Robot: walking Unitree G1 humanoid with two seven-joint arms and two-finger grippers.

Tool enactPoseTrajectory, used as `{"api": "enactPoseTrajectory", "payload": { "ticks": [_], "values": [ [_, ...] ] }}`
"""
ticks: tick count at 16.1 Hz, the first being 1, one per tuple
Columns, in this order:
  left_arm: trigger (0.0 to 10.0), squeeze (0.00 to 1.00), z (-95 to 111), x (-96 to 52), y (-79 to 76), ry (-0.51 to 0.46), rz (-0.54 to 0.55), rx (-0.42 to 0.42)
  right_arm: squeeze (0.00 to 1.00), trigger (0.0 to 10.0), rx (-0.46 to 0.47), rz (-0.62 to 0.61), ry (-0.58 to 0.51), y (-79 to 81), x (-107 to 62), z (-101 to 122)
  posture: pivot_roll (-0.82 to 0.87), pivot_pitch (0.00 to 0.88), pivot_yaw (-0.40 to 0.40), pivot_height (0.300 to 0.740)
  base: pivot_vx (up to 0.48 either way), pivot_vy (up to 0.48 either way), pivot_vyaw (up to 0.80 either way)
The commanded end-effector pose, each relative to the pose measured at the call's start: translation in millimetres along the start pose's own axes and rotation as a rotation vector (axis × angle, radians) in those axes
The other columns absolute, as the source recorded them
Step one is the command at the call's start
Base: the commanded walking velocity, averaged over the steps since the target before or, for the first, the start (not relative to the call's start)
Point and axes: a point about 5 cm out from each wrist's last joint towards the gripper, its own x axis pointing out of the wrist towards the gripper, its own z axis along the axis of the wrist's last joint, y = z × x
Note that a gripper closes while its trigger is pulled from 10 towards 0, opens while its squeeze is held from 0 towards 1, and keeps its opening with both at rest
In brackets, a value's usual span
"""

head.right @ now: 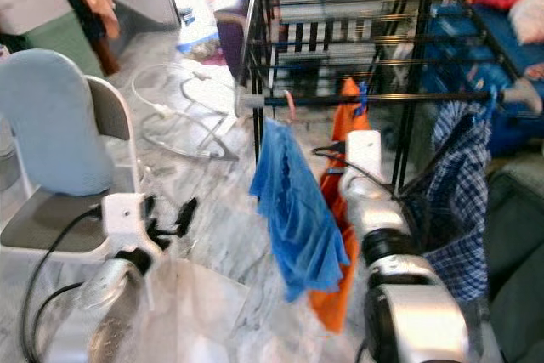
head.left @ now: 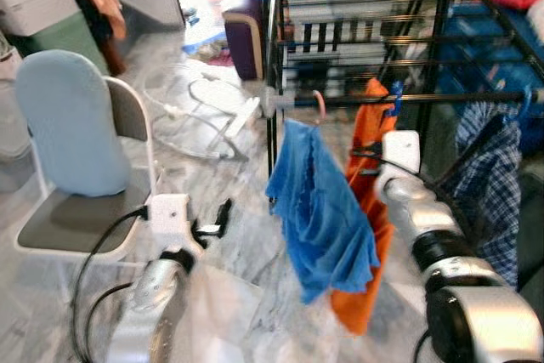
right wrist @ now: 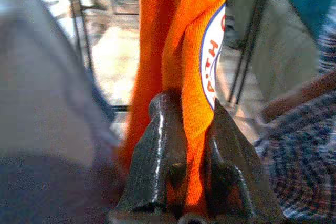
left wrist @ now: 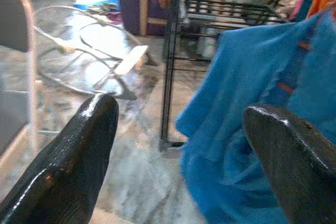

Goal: Hang hanger

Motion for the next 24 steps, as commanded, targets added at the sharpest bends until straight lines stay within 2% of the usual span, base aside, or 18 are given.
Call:
{"api": "enactPoseTrajectory", "payload": {
  "ticks": [1,8,13,16,19,24],
  "values": [
    [10.0,0.00,0.7,0.6,-1.2,0.001,-0.011,-0.005,0.00,10.0,-0.005,-0.015,-0.064,-2.3,-0.1,18.1,-0.10,0.006,0.095,0.740,0.000,0.000,0.00],
    [10.0,0.00,1.0,0.8,-2.7,0.002,-0.028,-0.016,0.00,10.0,0.003,-0.052,-0.080,-8.7,0.7,23.8,-0.10,0.005,0.097,0.740,0.000,0.000,0.00],
    [10.0,0.00,2.2,0.2,-2.4,0.002,-0.044,-0.004,0.00,10.0,0.010,-0.034,-0.079,-15.0,2.4,30.4,-0.09,0.008,0.100,0.740,0.000,0.000,0.00],
    [10.0,0.00,4.2,-0.6,-4.1,-0.009,-0.063,0.000,0.00,10.0,-0.002,0.004,-0.094,-9.9,2.2,32.4,-0.09,0.010,0.103,0.740,0.269,0.000,0.00],
    [10.0,0.00,4.3,-1.6,-3.5,-0.009,-0.065,0.003,0.00,10.0,-0.068,0.050,-0.140,-2.4,0.8,35.9,-0.09,0.011,0.105,0.740,0.273,0.000,0.00],
    [10.0,0.00,2.9,-2.6,-4.3,-0.004,-0.067,0.001,0.00,10.0,-0.074,0.069,-0.142,-0.5,0.5,34.5,-0.09,0.017,0.104,0.740,0.274,0.000,0.00]
  ]
}}
